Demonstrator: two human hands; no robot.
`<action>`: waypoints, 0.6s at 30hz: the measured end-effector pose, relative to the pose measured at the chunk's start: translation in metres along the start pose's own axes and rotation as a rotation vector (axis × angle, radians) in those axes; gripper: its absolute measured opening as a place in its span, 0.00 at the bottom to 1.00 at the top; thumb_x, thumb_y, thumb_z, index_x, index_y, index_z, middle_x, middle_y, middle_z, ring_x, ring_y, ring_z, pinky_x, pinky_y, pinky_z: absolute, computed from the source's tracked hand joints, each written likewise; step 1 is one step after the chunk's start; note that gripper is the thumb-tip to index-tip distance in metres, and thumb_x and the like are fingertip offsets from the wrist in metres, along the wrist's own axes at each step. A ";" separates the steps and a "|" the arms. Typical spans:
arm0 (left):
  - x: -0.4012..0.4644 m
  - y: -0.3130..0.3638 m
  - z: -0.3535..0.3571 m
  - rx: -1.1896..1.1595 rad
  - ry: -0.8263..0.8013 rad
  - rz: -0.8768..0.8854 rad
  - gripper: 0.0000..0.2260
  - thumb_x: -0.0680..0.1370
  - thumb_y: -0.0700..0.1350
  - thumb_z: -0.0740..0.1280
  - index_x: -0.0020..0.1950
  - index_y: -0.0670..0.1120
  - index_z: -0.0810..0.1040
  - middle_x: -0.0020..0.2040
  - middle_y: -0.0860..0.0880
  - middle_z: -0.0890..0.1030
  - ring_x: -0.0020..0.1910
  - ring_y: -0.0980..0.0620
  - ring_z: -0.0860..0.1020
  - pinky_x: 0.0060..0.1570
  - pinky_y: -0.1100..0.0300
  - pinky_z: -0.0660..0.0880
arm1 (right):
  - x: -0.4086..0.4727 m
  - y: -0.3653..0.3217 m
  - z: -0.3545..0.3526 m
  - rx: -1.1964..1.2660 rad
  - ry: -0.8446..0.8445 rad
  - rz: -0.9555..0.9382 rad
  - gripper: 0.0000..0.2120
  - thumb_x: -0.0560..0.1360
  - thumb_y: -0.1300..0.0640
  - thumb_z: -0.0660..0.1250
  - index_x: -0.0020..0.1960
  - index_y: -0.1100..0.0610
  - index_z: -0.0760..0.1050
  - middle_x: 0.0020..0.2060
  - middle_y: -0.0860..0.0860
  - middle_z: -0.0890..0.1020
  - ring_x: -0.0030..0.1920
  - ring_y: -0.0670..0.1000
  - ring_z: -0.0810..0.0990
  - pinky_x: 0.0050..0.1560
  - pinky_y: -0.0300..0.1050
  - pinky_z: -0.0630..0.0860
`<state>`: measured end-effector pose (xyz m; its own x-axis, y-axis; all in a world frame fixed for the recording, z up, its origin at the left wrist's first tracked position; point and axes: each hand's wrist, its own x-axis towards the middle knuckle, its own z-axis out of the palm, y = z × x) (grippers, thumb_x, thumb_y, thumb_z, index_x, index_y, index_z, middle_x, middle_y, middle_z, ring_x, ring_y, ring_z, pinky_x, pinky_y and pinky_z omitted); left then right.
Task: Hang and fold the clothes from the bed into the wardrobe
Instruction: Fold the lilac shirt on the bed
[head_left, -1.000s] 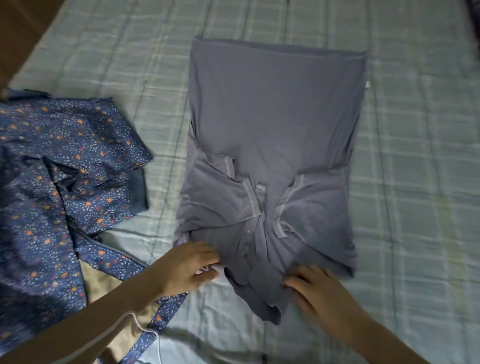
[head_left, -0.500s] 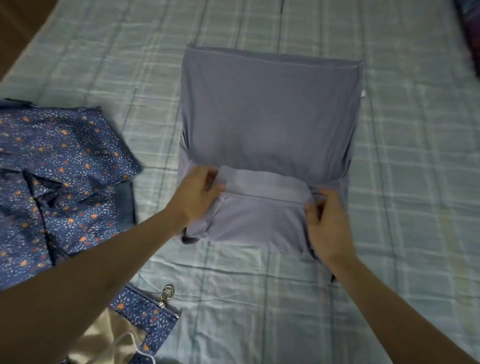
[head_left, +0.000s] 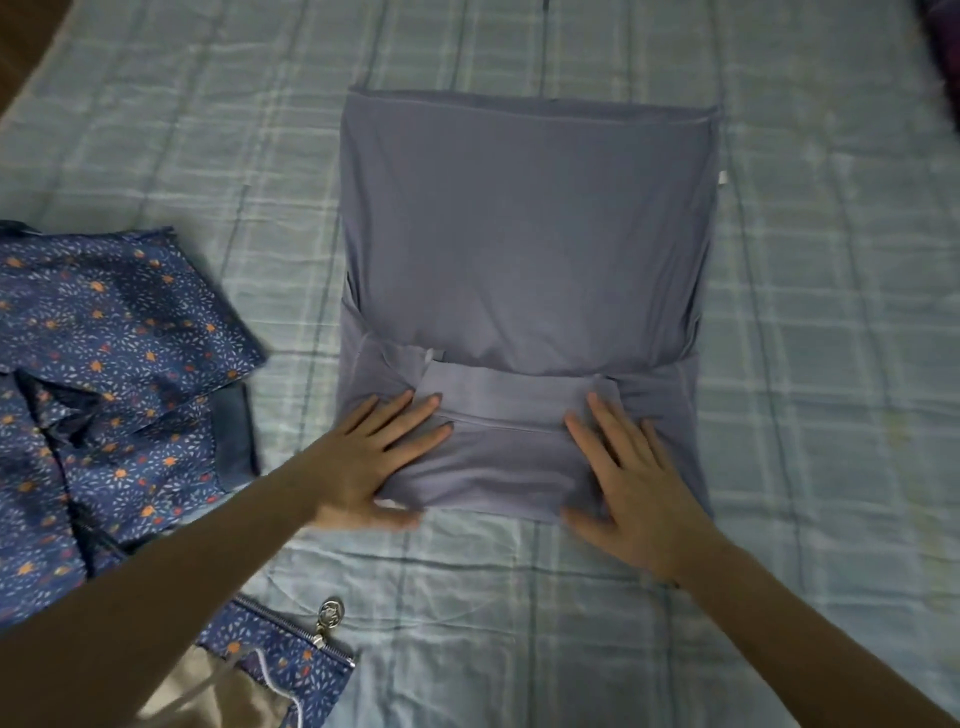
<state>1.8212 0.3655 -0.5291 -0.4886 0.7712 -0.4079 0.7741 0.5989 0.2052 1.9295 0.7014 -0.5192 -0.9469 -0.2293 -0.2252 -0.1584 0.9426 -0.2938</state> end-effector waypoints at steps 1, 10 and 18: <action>-0.002 0.001 -0.005 0.061 0.023 0.029 0.45 0.70 0.72 0.60 0.80 0.55 0.44 0.80 0.50 0.39 0.79 0.46 0.39 0.76 0.45 0.43 | -0.009 -0.003 -0.006 -0.007 0.021 -0.037 0.43 0.68 0.42 0.65 0.78 0.53 0.56 0.78 0.55 0.54 0.78 0.55 0.53 0.75 0.59 0.53; -0.042 -0.006 -0.007 0.229 0.116 0.154 0.31 0.74 0.48 0.59 0.78 0.45 0.60 0.78 0.49 0.60 0.72 0.49 0.66 0.72 0.49 0.57 | -0.063 0.012 0.017 -0.238 0.063 -0.090 0.38 0.59 0.60 0.74 0.69 0.56 0.73 0.66 0.57 0.75 0.62 0.56 0.72 0.53 0.55 0.76; -0.027 0.007 -0.015 0.142 0.116 0.078 0.35 0.60 0.43 0.80 0.66 0.44 0.77 0.66 0.48 0.78 0.61 0.52 0.79 0.49 0.61 0.79 | -0.044 0.013 -0.005 -0.207 0.141 -0.176 0.27 0.66 0.65 0.53 0.58 0.58 0.82 0.53 0.52 0.84 0.46 0.53 0.81 0.26 0.43 0.78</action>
<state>1.8334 0.3520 -0.5029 -0.4620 0.8386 -0.2887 0.8562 0.5066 0.1012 1.9679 0.7252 -0.5084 -0.9269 -0.3717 -0.0520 -0.3639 0.9240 -0.1178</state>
